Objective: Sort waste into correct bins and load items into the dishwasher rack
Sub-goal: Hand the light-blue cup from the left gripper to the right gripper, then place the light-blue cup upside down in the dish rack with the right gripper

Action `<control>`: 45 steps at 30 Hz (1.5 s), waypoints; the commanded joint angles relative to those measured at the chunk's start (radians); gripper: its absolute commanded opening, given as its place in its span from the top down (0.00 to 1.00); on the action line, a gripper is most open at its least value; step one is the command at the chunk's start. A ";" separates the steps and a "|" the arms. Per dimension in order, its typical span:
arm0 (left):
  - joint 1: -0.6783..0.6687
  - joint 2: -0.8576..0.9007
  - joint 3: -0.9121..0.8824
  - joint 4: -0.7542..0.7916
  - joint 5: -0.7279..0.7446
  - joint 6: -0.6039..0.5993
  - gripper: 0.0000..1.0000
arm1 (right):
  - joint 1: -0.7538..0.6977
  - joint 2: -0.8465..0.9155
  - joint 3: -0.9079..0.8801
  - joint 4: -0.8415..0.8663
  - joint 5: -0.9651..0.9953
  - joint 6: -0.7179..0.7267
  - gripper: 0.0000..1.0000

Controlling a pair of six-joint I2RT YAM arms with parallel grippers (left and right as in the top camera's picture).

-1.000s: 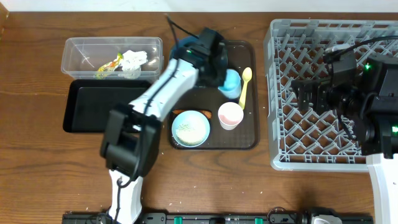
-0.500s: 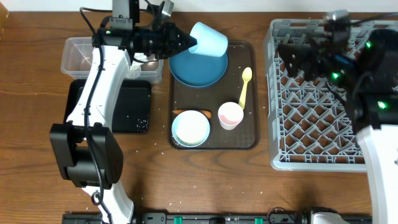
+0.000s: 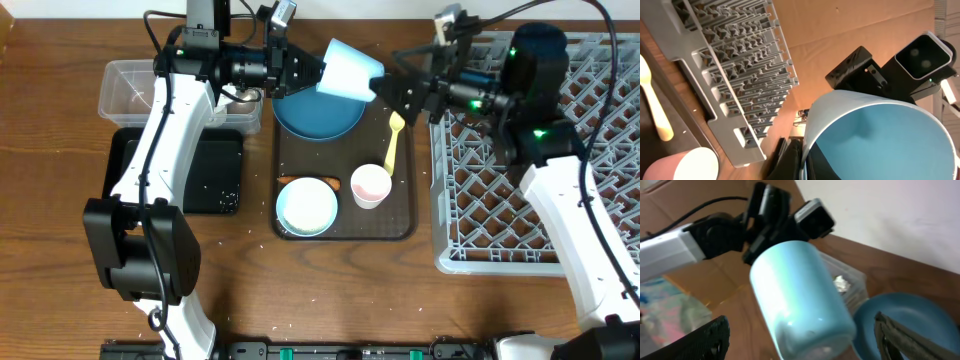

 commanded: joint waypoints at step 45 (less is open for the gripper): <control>-0.029 -0.002 0.008 0.002 -0.272 0.007 0.67 | -0.315 -0.144 0.011 -0.378 0.093 0.014 0.49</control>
